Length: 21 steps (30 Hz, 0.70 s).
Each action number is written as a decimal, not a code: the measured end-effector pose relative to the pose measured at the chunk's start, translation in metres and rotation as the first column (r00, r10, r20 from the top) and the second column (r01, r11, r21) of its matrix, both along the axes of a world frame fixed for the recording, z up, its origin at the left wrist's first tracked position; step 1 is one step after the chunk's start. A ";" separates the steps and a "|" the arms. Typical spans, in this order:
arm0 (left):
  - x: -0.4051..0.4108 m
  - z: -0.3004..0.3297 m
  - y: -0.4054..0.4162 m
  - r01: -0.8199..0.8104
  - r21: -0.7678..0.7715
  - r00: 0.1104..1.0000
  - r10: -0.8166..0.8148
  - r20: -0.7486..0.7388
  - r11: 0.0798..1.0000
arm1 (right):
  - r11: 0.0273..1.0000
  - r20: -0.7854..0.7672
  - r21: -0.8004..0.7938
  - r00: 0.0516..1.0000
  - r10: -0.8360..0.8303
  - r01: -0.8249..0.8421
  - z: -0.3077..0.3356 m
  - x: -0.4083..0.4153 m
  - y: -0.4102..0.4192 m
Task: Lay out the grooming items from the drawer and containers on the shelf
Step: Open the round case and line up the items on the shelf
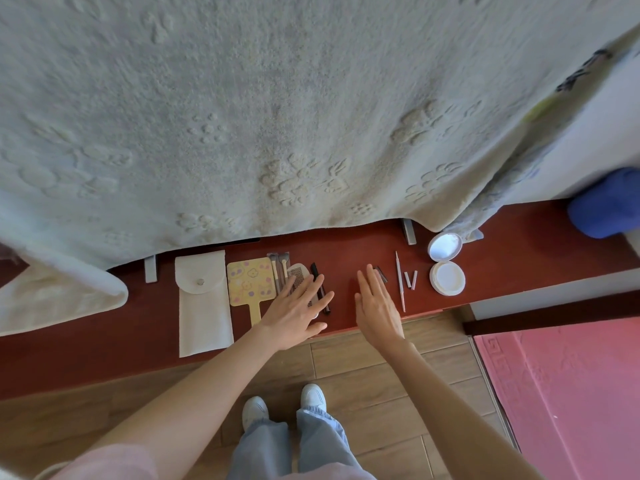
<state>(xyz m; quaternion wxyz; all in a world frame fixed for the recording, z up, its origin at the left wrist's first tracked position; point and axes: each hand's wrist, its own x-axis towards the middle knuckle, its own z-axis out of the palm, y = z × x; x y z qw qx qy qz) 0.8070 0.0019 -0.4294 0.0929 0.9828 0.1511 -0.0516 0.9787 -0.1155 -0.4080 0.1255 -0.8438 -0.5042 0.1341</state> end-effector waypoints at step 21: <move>-0.001 -0.007 0.006 0.024 0.037 0.999 -0.022 -0.032 0.999 | 1.000 -0.298 -0.016 0.954 -0.004 0.000 -0.007 -0.029 0.010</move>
